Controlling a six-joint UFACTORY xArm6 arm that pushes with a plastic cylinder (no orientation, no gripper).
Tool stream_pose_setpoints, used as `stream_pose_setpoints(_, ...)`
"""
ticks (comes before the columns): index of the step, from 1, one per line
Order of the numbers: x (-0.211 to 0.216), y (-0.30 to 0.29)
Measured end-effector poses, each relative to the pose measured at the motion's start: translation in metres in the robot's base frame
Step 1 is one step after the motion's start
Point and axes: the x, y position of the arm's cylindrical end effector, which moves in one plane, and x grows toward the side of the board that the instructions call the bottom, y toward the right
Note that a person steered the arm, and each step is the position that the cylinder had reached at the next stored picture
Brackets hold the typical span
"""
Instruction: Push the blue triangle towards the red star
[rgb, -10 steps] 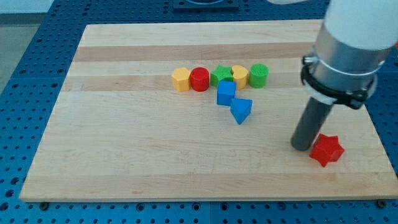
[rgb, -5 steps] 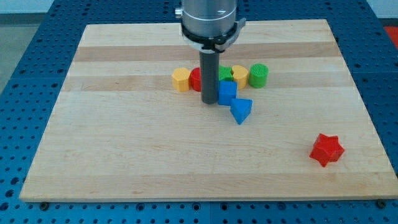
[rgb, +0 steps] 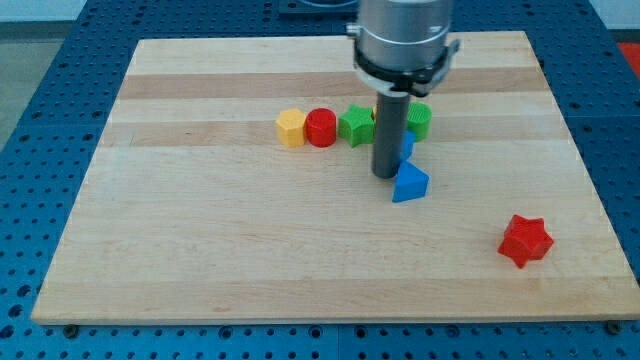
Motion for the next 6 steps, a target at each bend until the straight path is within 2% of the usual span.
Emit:
stream_pose_setpoints(1,0.009,0.009)
stream_pose_setpoints(3,0.021,-0.02)
stream_pose_setpoints(6,0.024,0.043)
